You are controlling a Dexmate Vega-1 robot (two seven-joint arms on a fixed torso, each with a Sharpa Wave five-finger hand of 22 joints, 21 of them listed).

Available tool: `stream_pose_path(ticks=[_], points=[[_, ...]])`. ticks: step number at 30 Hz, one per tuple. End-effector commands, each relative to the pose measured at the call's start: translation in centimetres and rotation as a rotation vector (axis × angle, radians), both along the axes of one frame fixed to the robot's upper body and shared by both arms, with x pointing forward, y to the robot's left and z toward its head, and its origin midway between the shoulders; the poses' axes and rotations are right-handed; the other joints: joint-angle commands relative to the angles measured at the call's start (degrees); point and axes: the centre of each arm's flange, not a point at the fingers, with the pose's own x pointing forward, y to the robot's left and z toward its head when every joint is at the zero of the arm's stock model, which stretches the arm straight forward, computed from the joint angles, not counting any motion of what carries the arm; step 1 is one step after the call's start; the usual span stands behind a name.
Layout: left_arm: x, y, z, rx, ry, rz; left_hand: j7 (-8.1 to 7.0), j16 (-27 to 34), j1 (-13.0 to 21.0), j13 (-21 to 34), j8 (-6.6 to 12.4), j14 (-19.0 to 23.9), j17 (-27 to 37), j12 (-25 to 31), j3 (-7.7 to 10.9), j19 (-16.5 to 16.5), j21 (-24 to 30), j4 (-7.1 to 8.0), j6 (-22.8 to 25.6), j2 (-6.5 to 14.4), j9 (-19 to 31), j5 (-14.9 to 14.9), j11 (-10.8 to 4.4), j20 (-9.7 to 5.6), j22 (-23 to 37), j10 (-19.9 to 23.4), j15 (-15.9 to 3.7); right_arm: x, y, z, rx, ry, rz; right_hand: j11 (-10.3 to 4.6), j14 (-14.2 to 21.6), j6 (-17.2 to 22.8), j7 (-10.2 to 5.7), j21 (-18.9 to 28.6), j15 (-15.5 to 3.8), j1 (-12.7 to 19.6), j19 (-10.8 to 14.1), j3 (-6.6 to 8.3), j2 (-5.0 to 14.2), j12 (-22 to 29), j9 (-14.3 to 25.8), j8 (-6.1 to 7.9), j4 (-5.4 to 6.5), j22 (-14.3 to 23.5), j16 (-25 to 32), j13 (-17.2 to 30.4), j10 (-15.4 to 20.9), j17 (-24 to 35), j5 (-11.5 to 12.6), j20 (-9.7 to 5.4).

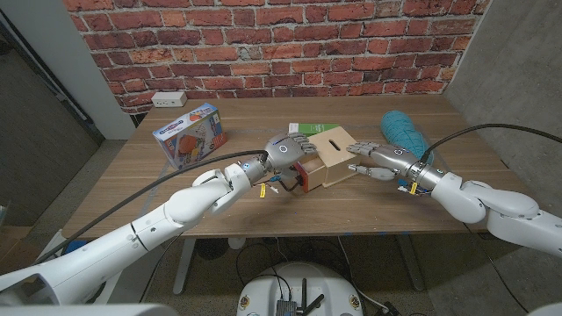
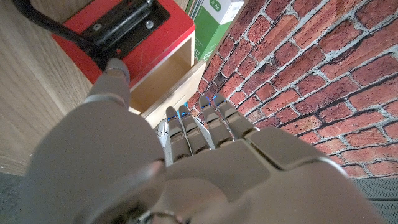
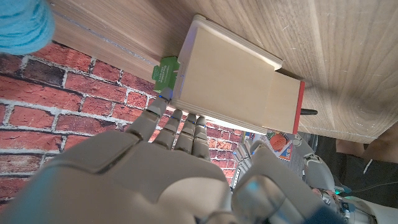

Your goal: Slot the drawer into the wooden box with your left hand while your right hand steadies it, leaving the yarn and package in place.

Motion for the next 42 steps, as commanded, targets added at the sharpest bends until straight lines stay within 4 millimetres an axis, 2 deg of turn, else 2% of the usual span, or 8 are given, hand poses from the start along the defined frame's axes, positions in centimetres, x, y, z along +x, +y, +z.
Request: stream_pose_path(ticks=[1, 12, 42], points=[[0.6, -0.6, 0.3, 0.020, -0.019, -0.018, -0.11, 0.44, 0.87, 0.00, 0.42, 0.26, 0.05, 0.45, 0.38, 0.05, 0.16, -0.21, 1.32, -0.04, 0.08, 0.18, -0.44, -8.62, -0.02, 0.64, -6.76, 0.0, -0.1, 0.2, -0.001, -0.004, 0.006, 0.42, 0.11, -0.15, -0.02, 0.10, -1.44, 0.36, -0.05, 0.18, 2.53, 0.20, 0.19, 0.26, -0.26, 0.17, 0.17, 0.18, 1.04, 0.25, -0.06, -2.97], [0.9, -1.1, 0.6, 0.031, -0.025, -0.034, -0.41, 0.49, 1.49, 0.01, 0.53, 0.62, 0.05, 0.51, 0.51, 0.23, 0.19, -0.16, 1.94, 0.12, 0.10, 0.19, -1.08, -8.71, -0.01, 1.25, -7.21, 0.3, -0.1, 0.4, -0.014, 0.010, 0.014, 0.30, 0.14, 0.02, 0.05, 0.17, -1.80, 0.24, 0.12, 0.12, 2.46, 0.26, 0.19, 0.34, -0.29, 0.16, 0.23, 0.18, 1.15, 0.36, -0.11, -3.21], [2.3, -2.2, 1.7, 0.042, -0.054, -0.074, -0.87, 0.51, 1.99, 0.05, 0.65, 1.22, 0.05, 0.57, 0.39, 0.50, 0.21, 0.10, 3.15, 0.17, 0.15, 0.17, -1.47, -8.69, 0.00, 2.49, -7.26, 0.6, -0.3, 0.6, -0.052, 0.008, 0.007, 0.46, 0.56, 1.00, 0.48, 0.19, -1.68, -0.14, 0.31, 0.13, 2.38, 0.53, 0.19, 0.64, -0.11, 0.14, 0.34, 0.24, 1.90, 0.48, -0.14, -3.66]])
